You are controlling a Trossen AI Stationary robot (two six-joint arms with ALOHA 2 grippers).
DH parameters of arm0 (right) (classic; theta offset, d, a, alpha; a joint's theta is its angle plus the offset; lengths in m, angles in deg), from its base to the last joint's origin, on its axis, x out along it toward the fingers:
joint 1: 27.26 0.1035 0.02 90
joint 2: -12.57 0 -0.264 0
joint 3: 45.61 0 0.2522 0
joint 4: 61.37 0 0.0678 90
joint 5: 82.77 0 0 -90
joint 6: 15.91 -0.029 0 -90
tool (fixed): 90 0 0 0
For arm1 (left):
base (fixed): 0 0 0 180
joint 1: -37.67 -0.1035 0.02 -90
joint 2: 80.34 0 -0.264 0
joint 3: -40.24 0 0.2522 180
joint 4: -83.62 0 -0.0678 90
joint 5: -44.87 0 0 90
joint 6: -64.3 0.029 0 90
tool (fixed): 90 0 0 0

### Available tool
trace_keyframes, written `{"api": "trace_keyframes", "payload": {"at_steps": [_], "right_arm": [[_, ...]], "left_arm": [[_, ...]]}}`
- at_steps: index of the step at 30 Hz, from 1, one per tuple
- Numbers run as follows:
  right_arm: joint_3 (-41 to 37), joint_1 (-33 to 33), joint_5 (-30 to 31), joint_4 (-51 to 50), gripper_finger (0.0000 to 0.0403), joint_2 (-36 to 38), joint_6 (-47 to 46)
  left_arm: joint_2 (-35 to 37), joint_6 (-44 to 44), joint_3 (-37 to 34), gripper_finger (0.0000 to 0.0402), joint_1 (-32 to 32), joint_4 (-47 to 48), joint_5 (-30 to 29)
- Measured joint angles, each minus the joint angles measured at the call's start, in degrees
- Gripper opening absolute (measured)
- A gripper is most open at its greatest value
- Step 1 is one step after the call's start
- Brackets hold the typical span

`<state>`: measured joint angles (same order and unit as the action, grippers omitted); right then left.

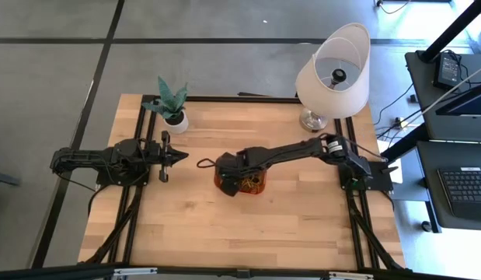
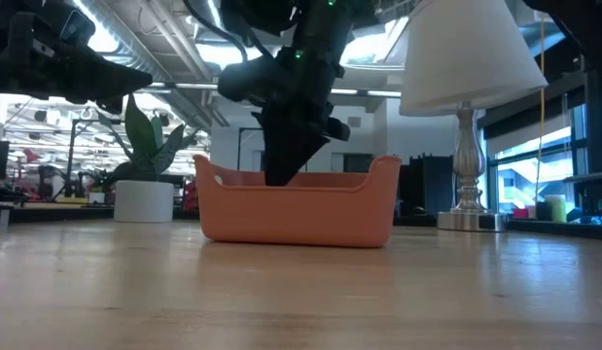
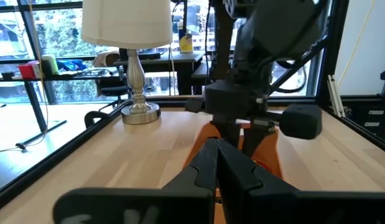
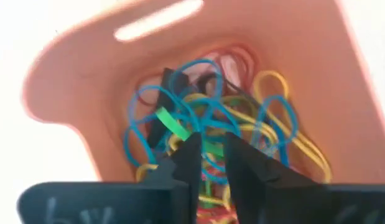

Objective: Pick and place rubber bands into bin
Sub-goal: Put the blue rubber band into the orange bin, then return to Home Position

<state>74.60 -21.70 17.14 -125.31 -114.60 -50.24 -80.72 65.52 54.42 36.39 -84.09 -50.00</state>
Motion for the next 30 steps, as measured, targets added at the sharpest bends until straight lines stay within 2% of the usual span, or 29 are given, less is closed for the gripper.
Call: {"api": "trace_keyframes", "payload": {"at_steps": [5,8,13,16,22,30], "right_arm": [[0.00,-0.71,-0.64,-2.39,0.0107,1.96,1.00],[0.00,-0.88,-0.54,-2.85,0.0118,4.40,3.41],[-0.05,-0.84,3.09,-4.20,0.0110,7.37,9.10],[-3.31,-0.52,5.23,-2.69,0.0094,10.07,12.04],[-19.80,-0.52,5.51,8.35,0.0063,20.79,13.73],[-48.85,-0.52,2.93,28.68,0.0042,44.85,15.12]], "left_arm": [[0.02,0.00,0.00,0.0002,-0.01,0.00,0.00],[0.02,0.01,0.00,0.0002,0.00,-0.01,0.00],[0.02,0.01,0.00,0.0002,0.00,0.00,0.00],[0.02,0.01,0.00,0.0002,0.00,-0.03,0.00],[0.02,0.01,0.00,0.0002,-0.02,-0.01,-0.02],[0.02,0.01,0.00,0.0002,0.00,-0.01,-0.06]]}}
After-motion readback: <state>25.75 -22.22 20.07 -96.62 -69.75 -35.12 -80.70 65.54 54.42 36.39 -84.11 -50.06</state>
